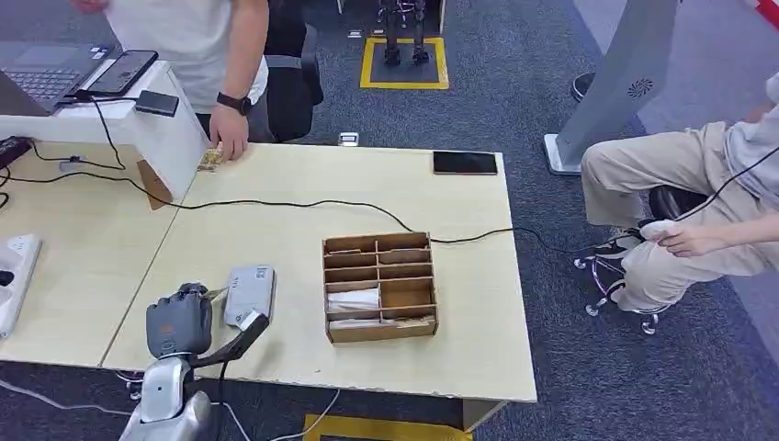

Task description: Pass the card to the sensor for recognition and then transmit it.

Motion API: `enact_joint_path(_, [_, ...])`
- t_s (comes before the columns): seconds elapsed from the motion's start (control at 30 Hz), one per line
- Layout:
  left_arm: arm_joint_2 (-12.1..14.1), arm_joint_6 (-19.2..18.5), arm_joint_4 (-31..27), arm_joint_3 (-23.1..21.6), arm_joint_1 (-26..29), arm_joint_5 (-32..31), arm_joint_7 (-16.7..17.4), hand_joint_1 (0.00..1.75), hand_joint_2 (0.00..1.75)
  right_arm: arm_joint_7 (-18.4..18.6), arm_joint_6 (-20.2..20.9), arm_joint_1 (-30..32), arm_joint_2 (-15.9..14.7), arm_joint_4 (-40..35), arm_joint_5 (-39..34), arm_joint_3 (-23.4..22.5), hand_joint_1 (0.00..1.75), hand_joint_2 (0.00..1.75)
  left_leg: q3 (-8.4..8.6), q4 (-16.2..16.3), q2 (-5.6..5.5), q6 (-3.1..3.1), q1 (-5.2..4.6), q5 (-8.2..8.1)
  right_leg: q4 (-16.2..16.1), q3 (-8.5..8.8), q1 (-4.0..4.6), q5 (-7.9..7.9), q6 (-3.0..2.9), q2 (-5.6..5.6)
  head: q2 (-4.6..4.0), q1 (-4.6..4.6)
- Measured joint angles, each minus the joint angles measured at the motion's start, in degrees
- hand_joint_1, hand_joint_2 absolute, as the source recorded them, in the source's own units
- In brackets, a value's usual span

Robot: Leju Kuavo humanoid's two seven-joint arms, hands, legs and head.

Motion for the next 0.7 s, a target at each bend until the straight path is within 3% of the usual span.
enact_joint_path(0.7, [-0.8,0.2,3.3,-0.7,0.0,3.7,-1.0,1.75,1.75,0.2,-0.1,0.0,0.0,-0.2,0.8,0.0,0.00,1.75,0.04,0.0,-0.01,0.00,0.00,0.00,0.0,0.04,0.00,0.00,0.00,-0.01,0.00,0.00])
